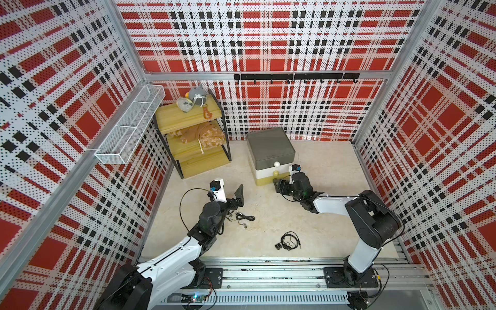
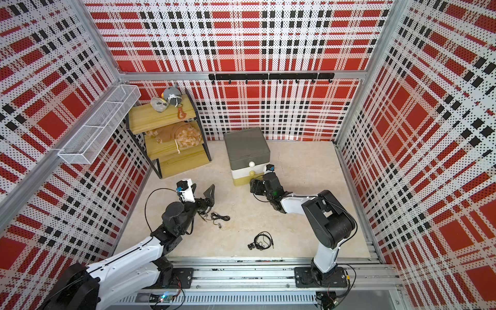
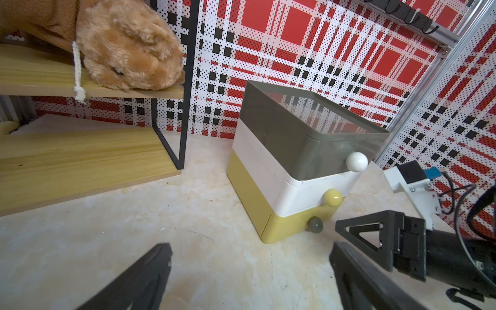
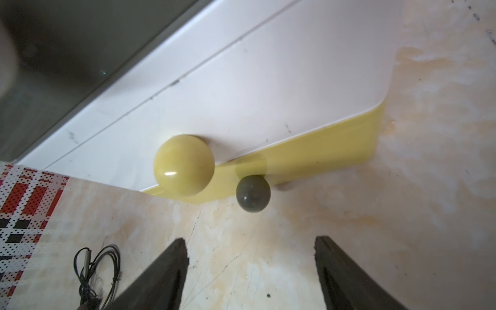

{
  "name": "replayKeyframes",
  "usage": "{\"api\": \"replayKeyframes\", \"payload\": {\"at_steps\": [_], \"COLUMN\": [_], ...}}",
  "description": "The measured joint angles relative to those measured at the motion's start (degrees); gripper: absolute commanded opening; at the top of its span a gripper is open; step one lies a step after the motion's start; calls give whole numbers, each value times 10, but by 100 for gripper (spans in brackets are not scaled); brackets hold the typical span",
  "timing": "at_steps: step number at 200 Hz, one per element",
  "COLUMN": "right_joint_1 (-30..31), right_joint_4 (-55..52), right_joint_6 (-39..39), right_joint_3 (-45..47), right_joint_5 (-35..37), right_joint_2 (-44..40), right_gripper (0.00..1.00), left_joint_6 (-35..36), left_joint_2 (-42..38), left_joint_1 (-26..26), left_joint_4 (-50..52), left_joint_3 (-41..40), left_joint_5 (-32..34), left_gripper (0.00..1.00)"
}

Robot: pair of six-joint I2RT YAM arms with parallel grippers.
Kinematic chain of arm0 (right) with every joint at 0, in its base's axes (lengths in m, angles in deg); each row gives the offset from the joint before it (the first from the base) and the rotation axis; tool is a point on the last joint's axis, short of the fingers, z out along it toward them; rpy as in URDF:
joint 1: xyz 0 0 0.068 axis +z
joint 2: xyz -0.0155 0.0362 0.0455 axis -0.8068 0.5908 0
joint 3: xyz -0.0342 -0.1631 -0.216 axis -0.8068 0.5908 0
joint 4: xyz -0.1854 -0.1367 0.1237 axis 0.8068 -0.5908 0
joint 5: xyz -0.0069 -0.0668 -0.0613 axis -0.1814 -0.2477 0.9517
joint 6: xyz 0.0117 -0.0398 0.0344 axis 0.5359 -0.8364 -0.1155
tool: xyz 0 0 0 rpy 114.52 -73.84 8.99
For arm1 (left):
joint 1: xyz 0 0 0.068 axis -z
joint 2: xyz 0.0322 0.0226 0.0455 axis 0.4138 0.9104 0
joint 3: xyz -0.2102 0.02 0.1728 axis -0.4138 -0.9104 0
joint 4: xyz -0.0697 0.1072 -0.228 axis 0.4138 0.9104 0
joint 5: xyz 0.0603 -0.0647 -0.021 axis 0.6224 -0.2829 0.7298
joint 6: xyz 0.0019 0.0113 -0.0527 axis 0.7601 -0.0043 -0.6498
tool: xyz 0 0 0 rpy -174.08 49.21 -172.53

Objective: Place the wired earphones into the drawer by color
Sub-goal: Open the drawer in the storage box.

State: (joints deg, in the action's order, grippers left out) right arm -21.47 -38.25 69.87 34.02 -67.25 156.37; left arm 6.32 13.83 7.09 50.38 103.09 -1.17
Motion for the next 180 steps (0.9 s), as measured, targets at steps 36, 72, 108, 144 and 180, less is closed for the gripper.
{"api": "replayKeyframes", "payload": {"at_steps": [36, 72, 108, 144, 180], "right_joint_1": [0, -3, -6, -7, -7], "right_joint_4": [25, 50, 64, 77, 89], "right_joint_6": [-4, -5, -2, 2, 5], "right_joint_3": [-21, -30, -37, -40, -49], "right_joint_5": [-8, -15, -17, -17, -17], "right_joint_2": [31, 60, 81, 93, 111], "right_gripper": [66, 61, 57, 55, 52], "left_joint_6": [0, 0, 0, 0, 0], "left_joint_2": [0, 0, 0, 0, 0], "left_joint_1": [0, 0, 0, 0, -1], "left_joint_4": [0, 0, 0, 0, 0], "left_joint_3": [0, 0, 0, 0, 0], "left_joint_5": [0, 0, 0, 0, 0], "left_gripper": [99, 99, 99, 99, 99]}}
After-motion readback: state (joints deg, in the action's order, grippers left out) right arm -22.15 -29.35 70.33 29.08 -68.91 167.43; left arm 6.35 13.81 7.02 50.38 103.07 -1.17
